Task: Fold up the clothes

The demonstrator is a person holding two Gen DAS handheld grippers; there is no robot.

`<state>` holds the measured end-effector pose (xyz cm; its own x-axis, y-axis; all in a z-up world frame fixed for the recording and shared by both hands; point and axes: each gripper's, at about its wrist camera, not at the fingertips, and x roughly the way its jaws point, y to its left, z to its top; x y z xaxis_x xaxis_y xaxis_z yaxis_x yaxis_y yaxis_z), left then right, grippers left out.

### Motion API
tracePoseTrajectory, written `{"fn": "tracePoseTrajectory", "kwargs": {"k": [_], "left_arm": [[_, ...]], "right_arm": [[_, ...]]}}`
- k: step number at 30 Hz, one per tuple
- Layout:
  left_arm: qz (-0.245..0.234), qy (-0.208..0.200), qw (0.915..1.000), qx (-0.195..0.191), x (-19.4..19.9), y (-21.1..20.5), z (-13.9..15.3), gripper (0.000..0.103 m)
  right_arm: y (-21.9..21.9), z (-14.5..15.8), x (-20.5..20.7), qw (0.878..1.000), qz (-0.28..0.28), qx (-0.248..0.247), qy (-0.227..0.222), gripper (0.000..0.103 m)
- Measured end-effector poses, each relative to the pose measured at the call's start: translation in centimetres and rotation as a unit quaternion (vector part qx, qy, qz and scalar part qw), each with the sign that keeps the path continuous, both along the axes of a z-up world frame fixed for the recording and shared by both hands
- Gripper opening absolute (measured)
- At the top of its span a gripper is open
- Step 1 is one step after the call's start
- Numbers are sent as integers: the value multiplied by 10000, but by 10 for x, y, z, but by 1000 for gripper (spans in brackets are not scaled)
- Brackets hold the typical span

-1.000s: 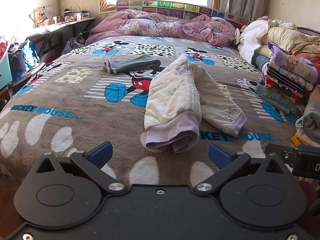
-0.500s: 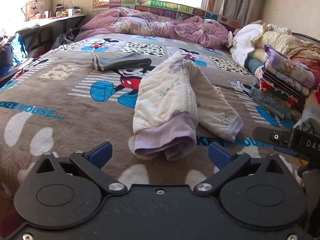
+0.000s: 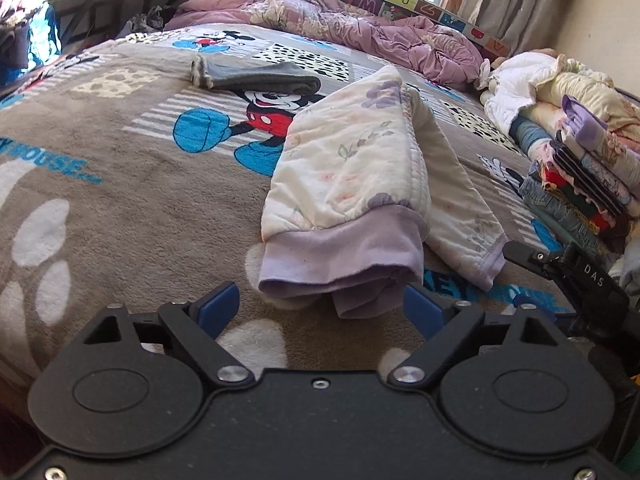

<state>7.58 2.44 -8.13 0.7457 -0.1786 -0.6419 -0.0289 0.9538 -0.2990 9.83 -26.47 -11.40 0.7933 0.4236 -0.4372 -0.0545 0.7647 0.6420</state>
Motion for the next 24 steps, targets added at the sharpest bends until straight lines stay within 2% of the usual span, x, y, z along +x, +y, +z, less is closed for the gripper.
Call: {"fn": "tracePoseTrajectory", "kwargs": {"k": [3,6,7,11,14,18,20,21,22,23,24], "left_arm": [[156,155,9961,-856,8,8,-12,80],[384,260,9834,-1754,12,16,-25,78],[453,292,9783,-2001,13,19,-29,78],[774,621,9452,-3111,23,31,-51,78],[1044,639,9168,-3802,30,41,-64,78],[1223,609,8990,-4160,41,48,-68,78],[1264,566,9036,-4054,47,46,-64,70],[1228,552,9096,-3930,50,45,-61,52],[1189,538,9157,-3802,52,44,-58,24],[1150,523,9215,-3673,55,43,-55,15],[1111,509,9271,-3544,57,42,-52,11]], "right_arm": [[-6,-8,14,9999,13,155,12,103],[-10,-14,26,9993,65,360,-76,100],[-11,-16,30,9992,84,379,-100,95],[-14,-22,49,9991,118,393,-115,84],[-15,-26,58,9987,142,473,-125,78],[-18,-31,65,9977,211,627,-149,70],[-19,-33,68,9969,273,718,-160,59],[-19,-34,69,9964,311,777,-162,56],[-20,-35,70,9958,350,833,-166,44],[-19,-34,70,9952,397,874,-181,34],[-19,-34,70,9946,444,916,-195,31]]}}
